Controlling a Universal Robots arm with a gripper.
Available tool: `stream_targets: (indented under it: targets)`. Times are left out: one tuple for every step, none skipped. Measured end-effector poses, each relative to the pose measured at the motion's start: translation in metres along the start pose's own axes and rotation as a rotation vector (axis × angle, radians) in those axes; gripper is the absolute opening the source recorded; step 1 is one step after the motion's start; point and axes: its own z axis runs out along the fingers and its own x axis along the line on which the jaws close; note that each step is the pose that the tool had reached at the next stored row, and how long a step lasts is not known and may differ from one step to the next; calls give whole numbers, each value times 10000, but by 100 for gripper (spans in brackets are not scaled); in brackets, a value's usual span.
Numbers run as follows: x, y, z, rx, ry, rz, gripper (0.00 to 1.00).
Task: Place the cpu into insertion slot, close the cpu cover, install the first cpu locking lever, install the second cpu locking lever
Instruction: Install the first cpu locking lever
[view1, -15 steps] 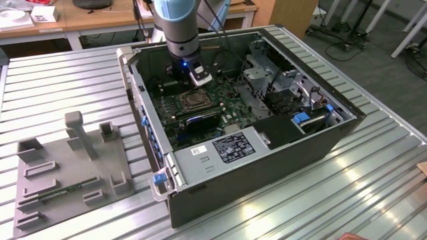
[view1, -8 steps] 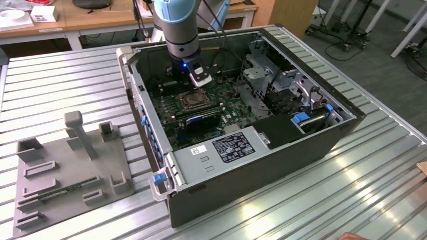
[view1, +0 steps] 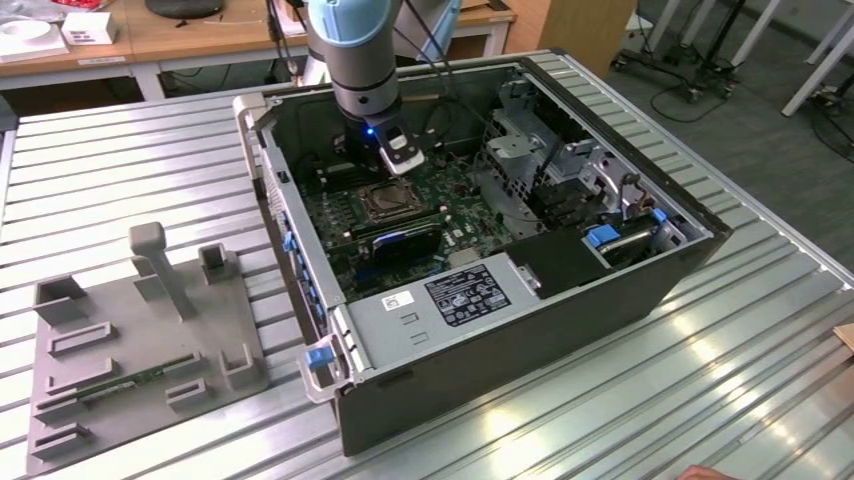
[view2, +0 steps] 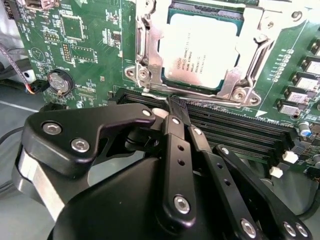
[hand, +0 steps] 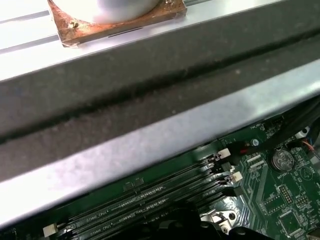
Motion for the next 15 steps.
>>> stream_targets:
  targets:
    - [0,0,0,27,-10,-8,10]
    - [0,0,-1,48,-17,-13,10]
    - [-1,0,-3,60,-20,-17,10]
    - [-1,2,-7,63,-21,-18,10]
    - [-2,3,-14,68,-23,-21,10]
    - [-2,7,-21,62,-22,-21,10]
    - [-3,11,-27,58,-20,-24,10]
    - [-3,14,-32,59,-20,-26,10]
    - [-2,19,-34,57,-20,-27,10]
    - [0,25,-36,57,-20,-28,10]
    - [3,33,-38,58,-19,-31,10]
    - [7,44,-40,58,-19,-33,10]
    - [12,57,-43,55,-17,-34,10]
    - [16,71,-46,57,-18,-35,10]
    - [21,85,-50,56,-16,-36,10]
